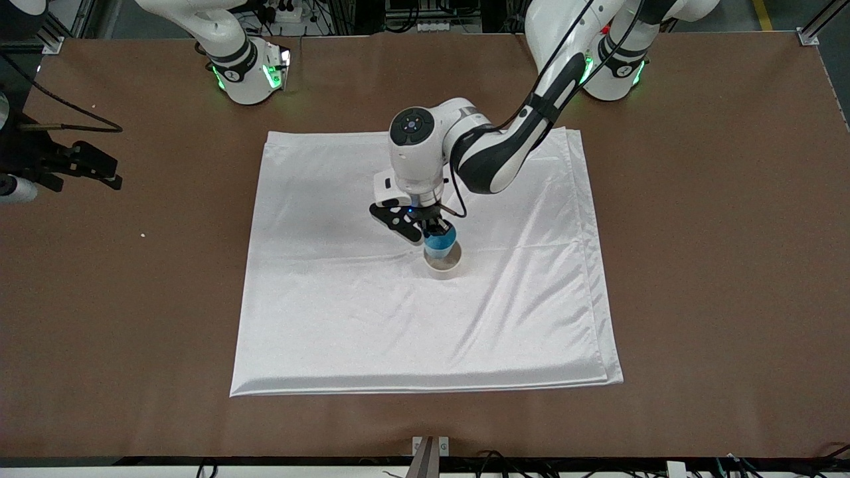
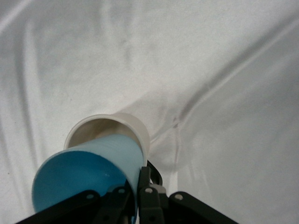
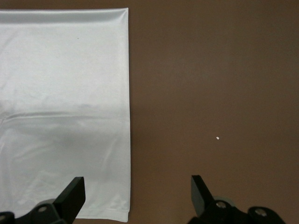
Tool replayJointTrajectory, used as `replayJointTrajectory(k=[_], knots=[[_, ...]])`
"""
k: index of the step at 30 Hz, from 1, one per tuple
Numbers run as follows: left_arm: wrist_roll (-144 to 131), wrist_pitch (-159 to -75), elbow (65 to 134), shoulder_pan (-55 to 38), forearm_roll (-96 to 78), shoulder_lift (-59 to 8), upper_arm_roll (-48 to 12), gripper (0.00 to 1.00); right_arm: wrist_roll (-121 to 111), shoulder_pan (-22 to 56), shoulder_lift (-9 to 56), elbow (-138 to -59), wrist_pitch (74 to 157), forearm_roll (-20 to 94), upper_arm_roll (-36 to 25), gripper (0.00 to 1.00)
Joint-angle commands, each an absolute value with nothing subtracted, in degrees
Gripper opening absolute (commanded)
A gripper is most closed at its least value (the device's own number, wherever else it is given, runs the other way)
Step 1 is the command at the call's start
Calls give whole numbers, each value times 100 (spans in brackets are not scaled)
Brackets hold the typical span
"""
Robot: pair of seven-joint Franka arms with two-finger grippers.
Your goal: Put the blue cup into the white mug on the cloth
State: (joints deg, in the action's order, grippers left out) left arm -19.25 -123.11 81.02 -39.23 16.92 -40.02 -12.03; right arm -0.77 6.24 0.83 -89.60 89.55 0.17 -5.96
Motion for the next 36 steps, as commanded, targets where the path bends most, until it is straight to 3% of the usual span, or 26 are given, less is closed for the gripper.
replayJointTrajectory(k=[1, 16, 20, 23, 24, 36], knots=[[-1662, -12419, 7928, -3911, 1837, -4148, -1151, 0, -149, 668, -79, -9105, 8895, -79, -615, 100], [-1529, -12507, 7945, -3841, 1828, -4219, -1143, 1, -386, 1020, -70, -9097, 8895, -88, -940, 100], [-1529, -12507, 7945, -3841, 1819, -4192, -1143, 38, -360, 1020, -70, -9097, 8903, -88, -940, 100], [-1529, -12498, 7945, -3832, 1802, -4157, -1143, 91, -343, 1019, -62, -9097, 8903, -88, -940, 100], [-1529, -12498, 7945, -3832, 1802, -4149, -1143, 100, -343, 1011, -62, -9097, 8903, -88, -940, 100], [-1661, -12218, 8103, -3718, 1793, -3578, -1143, 100, -325, 897, -44, -9097, 8912, -62, -879, 100]])
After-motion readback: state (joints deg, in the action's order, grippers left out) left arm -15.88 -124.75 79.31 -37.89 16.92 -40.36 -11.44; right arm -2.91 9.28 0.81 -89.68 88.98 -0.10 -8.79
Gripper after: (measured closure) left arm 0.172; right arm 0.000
